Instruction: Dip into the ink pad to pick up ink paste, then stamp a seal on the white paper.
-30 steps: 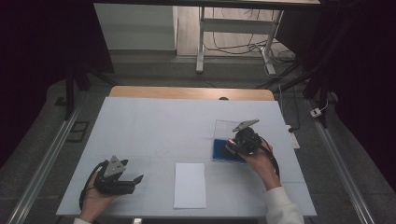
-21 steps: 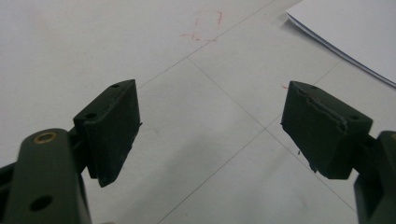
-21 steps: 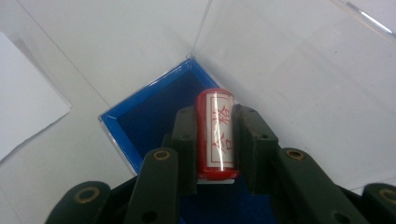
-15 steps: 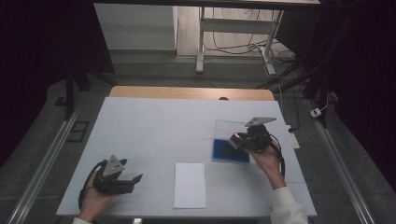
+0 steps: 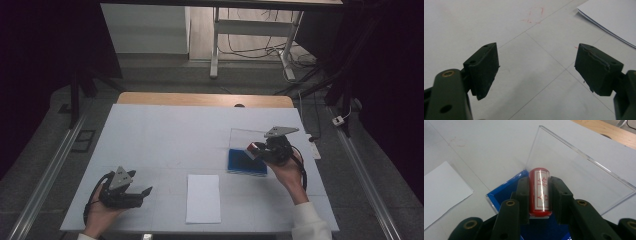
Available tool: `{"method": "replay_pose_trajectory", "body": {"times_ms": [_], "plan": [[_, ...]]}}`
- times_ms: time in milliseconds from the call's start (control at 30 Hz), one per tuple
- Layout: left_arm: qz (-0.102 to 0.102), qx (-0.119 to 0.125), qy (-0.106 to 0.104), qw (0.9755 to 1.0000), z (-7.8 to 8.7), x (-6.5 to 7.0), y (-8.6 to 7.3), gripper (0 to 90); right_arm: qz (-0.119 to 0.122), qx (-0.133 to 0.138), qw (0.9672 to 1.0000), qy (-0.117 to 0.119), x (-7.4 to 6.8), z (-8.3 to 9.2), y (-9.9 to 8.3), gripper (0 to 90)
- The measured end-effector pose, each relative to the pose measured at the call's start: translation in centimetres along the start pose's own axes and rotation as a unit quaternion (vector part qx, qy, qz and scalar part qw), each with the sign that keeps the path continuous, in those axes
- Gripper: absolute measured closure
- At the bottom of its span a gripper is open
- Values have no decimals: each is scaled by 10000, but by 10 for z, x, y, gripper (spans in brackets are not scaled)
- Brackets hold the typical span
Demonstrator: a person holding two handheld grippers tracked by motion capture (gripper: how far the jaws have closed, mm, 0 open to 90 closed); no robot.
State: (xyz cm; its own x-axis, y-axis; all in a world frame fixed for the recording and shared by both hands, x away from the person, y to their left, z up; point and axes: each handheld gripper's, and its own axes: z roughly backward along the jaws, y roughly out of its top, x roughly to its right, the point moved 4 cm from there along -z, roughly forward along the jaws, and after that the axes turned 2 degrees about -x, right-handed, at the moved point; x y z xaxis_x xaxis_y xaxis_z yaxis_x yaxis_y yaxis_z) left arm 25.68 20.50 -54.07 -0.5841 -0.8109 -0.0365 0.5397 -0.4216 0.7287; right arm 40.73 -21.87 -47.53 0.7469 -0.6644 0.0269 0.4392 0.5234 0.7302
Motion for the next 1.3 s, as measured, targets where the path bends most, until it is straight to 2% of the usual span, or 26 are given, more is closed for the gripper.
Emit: {"method": "replay_pose_trajectory", "body": {"times_ms": [300, 700, 1300], "plan": [[-8, 22, 4, 10000, 0, 0, 2, 198, 182, 3, 9998, 45, -11, 5, 3, 699], [3, 14, -4, 10000, 0, -1, 1, 198, 242, 5, 9996, 157, -22, 7, 1, 699], [17, 15, -35, 10000, -1, 0, 1, 198, 538, -85, 9969, 569, -52, 3, -5, 699]]}}
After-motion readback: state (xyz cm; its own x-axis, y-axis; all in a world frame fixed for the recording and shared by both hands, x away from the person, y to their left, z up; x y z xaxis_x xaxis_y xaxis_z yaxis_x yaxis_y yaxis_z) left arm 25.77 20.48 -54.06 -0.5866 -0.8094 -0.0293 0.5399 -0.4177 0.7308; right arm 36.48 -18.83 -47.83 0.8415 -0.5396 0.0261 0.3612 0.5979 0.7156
